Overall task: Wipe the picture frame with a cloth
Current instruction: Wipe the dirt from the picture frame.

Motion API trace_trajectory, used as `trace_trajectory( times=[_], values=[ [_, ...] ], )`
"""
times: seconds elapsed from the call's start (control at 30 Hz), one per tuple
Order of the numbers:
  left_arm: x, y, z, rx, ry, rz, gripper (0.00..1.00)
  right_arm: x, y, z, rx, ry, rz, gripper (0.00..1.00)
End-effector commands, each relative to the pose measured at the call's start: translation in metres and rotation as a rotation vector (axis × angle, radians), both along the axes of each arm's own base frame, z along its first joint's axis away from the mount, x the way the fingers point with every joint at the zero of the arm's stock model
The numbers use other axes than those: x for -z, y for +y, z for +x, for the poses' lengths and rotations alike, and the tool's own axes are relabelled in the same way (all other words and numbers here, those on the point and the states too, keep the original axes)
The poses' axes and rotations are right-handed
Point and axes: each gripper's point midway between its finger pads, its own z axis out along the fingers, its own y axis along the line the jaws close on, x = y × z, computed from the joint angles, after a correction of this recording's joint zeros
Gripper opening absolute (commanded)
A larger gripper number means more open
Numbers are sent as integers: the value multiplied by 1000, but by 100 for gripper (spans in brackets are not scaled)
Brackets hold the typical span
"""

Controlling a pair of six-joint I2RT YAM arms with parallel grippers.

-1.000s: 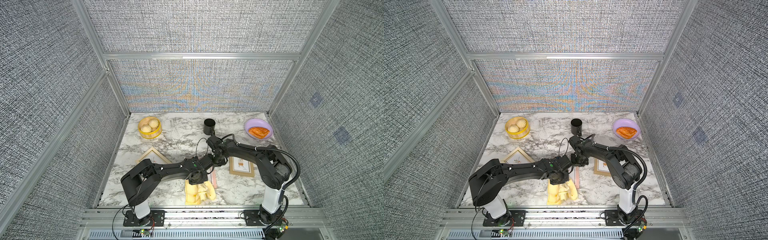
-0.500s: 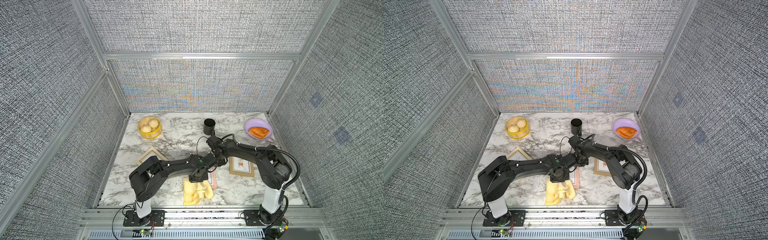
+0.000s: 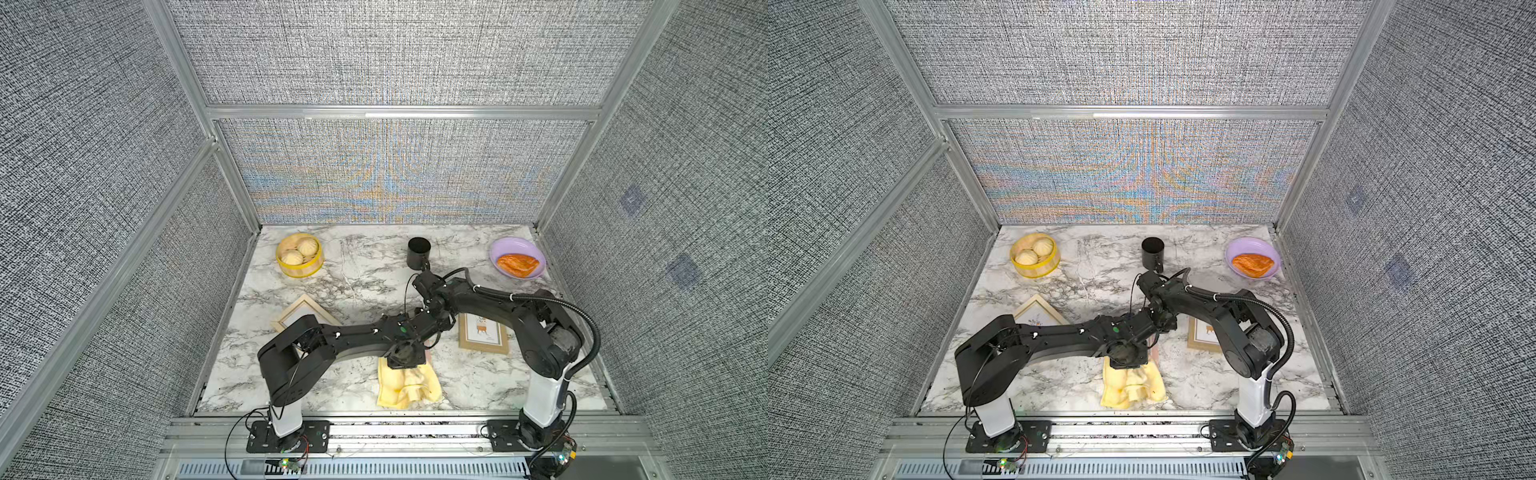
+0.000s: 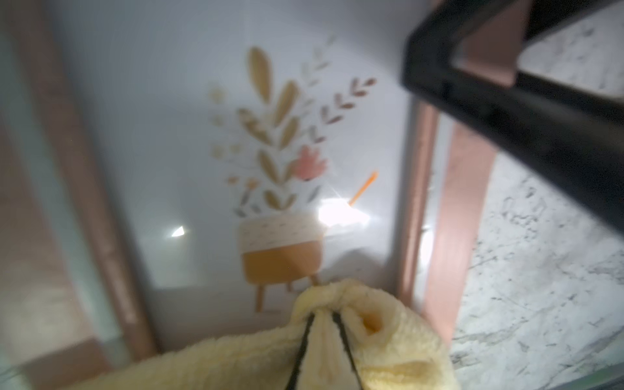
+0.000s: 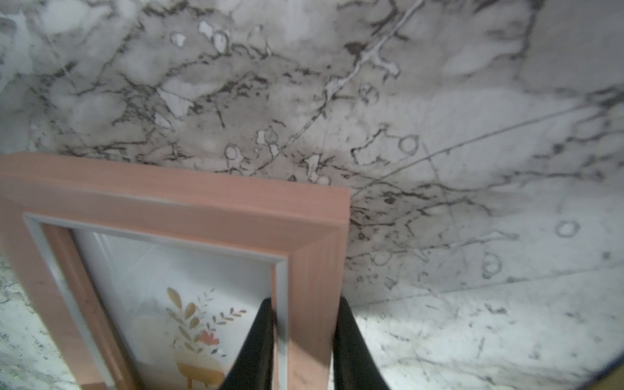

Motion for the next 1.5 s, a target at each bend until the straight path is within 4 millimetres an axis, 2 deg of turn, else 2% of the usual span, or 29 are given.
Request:
trace_trajectory(
  times=[0.0,0.07,0.17,0.43,0.5,0.57,0.63,0.73,0.93,1.0,1.13,1.2,1.27,1.47],
  values=[
    [7,56,-9,-16,42,172,0,21,-19,-23,-18,89,-94,12],
    [7,58,-8,-22,41,164,0,21,-19,-23,-18,88,-93,12],
    [8,42,-7,3,57,130,0,20,-19,-23,-20,86,-93,12],
    [-3,-40,-12,76,75,-65,0,19,-21,-24,-15,87,-98,12],
    [-1,-56,-18,68,99,-125,0,18,-20,-24,-15,86,-98,12],
    [5,-64,-24,45,119,-164,0,18,-20,-23,-13,87,-95,12],
    [13,-59,-26,16,120,-155,0,18,-19,-23,-11,85,-95,12],
    [18,-38,-21,-22,88,-91,0,17,-20,-23,-14,83,-95,12],
    [10,33,2,-50,4,176,0,18,-21,-24,-17,86,-100,12],
    [8,50,11,-52,-10,237,0,18,-21,-24,-17,87,-100,12],
    [9,68,26,-78,-17,274,0,19,-22,-25,-18,88,-103,12],
    [11,62,33,-84,-21,244,0,19,-22,-25,-17,88,-103,12],
    [11,47,39,-77,-18,194,0,19,-23,-26,-14,90,-104,12],
    [14,-17,42,-12,14,44,0,18,-21,-25,-7,92,-101,12]
  ],
)
